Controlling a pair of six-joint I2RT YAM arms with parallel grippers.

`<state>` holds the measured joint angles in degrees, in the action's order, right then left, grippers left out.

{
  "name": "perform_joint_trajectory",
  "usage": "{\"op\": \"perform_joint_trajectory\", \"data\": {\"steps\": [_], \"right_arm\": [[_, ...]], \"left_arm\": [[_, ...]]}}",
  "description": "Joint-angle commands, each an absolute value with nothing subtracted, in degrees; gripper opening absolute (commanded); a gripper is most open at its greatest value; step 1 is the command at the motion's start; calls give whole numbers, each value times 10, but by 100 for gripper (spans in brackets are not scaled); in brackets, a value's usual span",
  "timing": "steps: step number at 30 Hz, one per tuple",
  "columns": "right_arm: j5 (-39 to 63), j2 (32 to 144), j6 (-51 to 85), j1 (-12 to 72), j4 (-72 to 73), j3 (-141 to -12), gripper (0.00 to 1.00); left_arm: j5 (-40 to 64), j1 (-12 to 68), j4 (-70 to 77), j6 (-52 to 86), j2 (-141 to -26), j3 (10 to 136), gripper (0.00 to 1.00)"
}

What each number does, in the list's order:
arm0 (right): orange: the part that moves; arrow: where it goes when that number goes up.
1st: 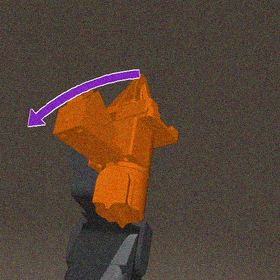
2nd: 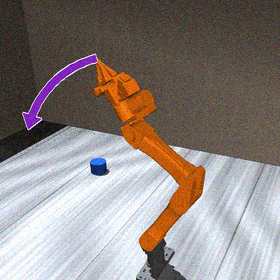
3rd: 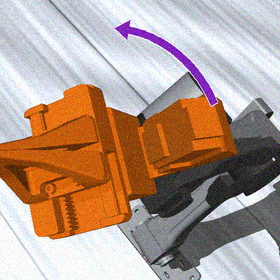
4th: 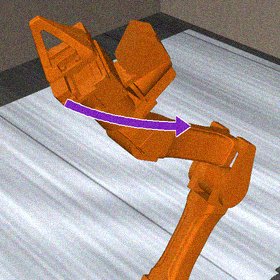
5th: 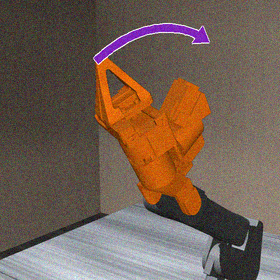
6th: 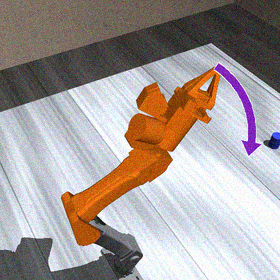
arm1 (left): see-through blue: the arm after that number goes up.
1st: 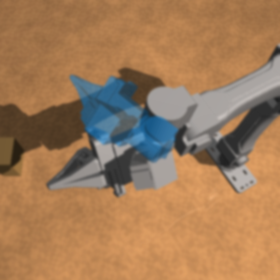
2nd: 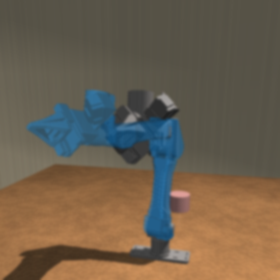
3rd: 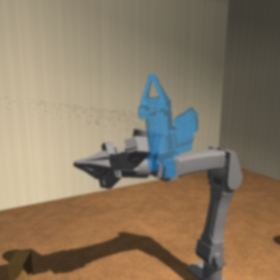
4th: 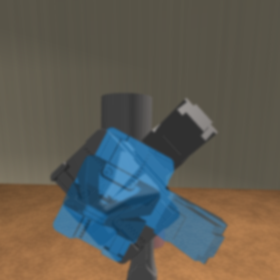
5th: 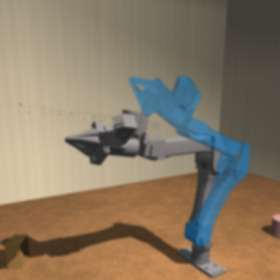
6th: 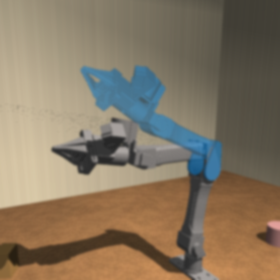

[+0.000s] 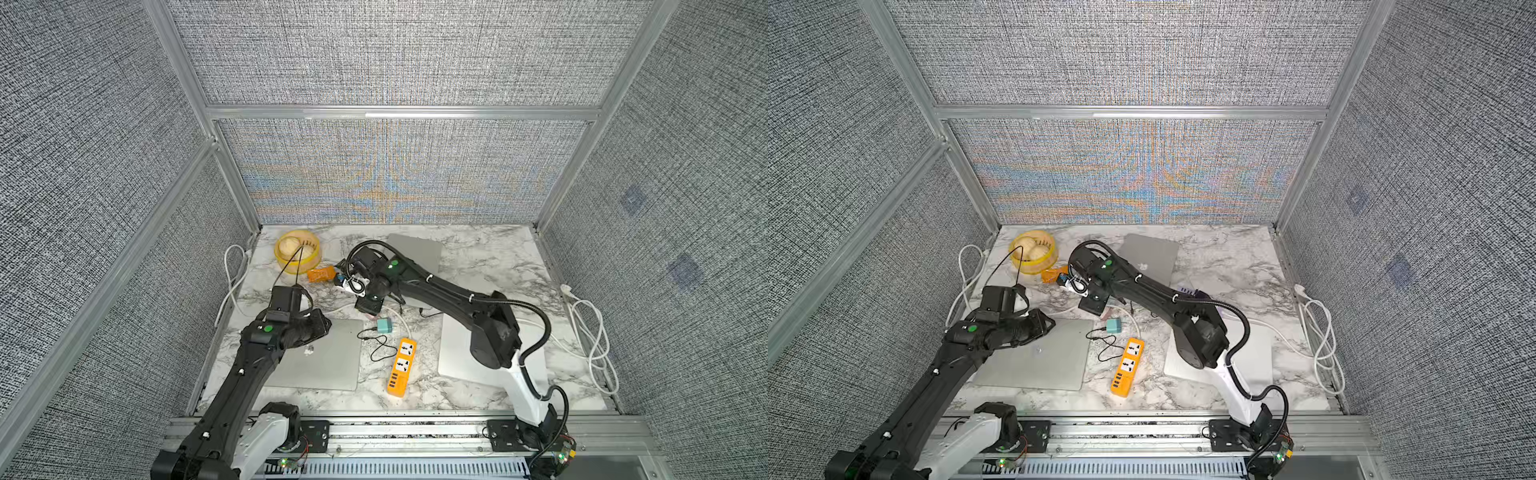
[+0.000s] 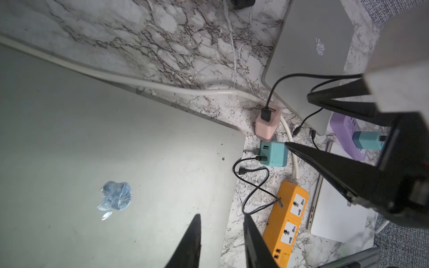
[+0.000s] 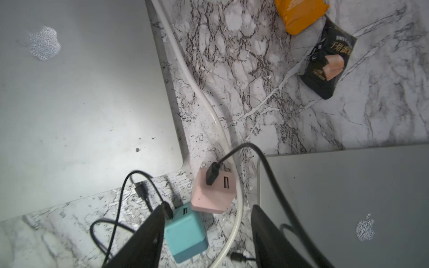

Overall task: Unplug the laptop charger
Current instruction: Place the plug at the center of the board.

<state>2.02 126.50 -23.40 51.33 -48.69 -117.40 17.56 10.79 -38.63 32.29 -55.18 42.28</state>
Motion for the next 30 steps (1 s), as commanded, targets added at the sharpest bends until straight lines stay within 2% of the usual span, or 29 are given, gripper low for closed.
{"op": "perform_joint_trajectory", "data": {"steps": [1, 7, 14, 18, 24, 30], "right_arm": [[54, 1239, -216, 507, -458, -1150, 62], [106, 1254, -239, 504, -459, -1143, 62], [142, 1338, -255, 503, -489, -1222, 62], [160, 1350, -260, 504, -504, -1244, 62], [147, 1281, -203, 502, -429, -1166, 65], [109, 1157, -63, 470, -309, -1029, 66]], "left_arm": [[198, 107, -379, 313, -553, 433, 32], [201, 108, -378, 325, -563, 436, 32], [198, 107, -374, 325, -555, 428, 32], [195, 108, -373, 319, -551, 426, 32], [205, 108, -364, 315, -563, 427, 33], [210, 111, -360, 273, -574, 457, 33]]}}
